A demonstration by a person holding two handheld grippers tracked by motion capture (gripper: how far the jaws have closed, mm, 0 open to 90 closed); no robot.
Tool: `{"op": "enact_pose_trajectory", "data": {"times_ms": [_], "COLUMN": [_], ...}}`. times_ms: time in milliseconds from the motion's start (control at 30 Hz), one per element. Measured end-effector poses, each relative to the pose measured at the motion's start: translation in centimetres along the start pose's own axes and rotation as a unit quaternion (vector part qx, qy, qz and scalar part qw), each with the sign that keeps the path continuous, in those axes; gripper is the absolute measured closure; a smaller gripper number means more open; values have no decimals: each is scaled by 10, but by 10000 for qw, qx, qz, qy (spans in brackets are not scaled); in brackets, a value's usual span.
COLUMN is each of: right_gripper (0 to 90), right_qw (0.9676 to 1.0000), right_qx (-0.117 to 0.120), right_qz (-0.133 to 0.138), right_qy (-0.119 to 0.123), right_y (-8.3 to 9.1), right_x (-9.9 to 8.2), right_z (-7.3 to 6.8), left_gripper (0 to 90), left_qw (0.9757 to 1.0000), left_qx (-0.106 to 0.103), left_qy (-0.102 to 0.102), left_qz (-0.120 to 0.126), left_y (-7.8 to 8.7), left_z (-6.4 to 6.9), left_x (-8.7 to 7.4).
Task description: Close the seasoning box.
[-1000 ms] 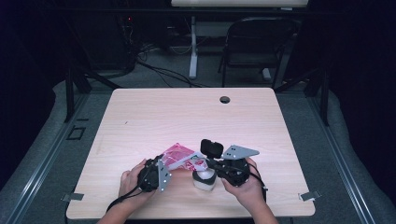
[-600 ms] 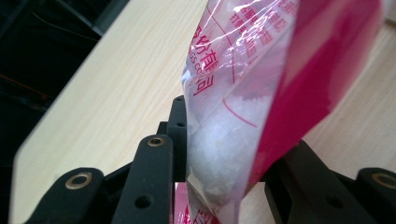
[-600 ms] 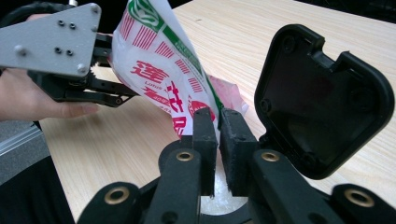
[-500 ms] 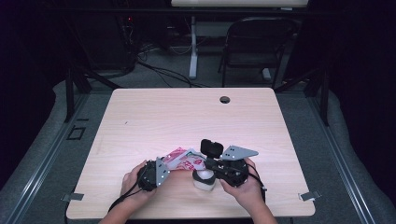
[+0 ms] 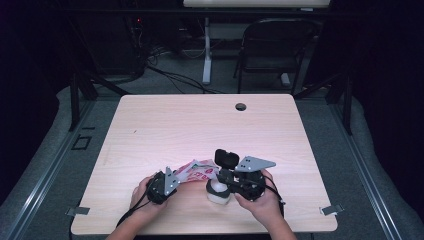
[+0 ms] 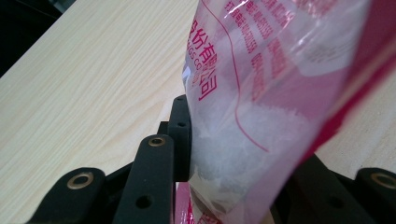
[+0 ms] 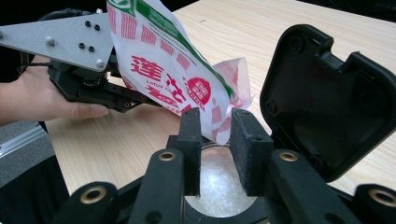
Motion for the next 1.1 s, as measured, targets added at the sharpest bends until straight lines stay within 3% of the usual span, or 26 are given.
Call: {"op": "enact_pose_trajectory", "data": {"times_ms": [233,367,500,667,800,1000,1100], "right_gripper": [684,669,664,659,640,627,598], "right_qw": [9998,9997,9997,9997,9996,9995,9994], "right_qx": [28,12,7,-4,-74,-123,-167], "right_qz": [133,154,152,132,195,201,239], "right_qy": [-142,-174,-183,-185,-183,-203,-197], "right_y": [3,3,3,3,3,3,3], "right_x": [2,2,2,1,1,1,1], "right_z": [2,3,3,4,6,7,7], "left_gripper": [711,711,711,711,715,717,717], "left_qw": [9992,9974,9931,9844,9790,9779,9753], "left_qx": [-155,-267,-429,-602,-670,-589,-515], "left_qy": [374,674,1092,1646,1916,1994,2139], "left_qz": [11,26,65,131,168,197,215], "left_y": [-1,-3,-4,-5,-4,-2,-1], "left_z": [-6,-10,-16,-25,-30,-35,-40], "left_x": [-3,-6,-9,-14,-16,-17,-19]}}
Point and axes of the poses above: each handheld gripper's, and its own axes: y roughly backward along the jaws, x roughly out of its top, z roughly to its right, the point moved 3 cm from there along -y, roughly forward along the jaws, and after that the axes turned 7 degrees about z, right-handed, at the moved point
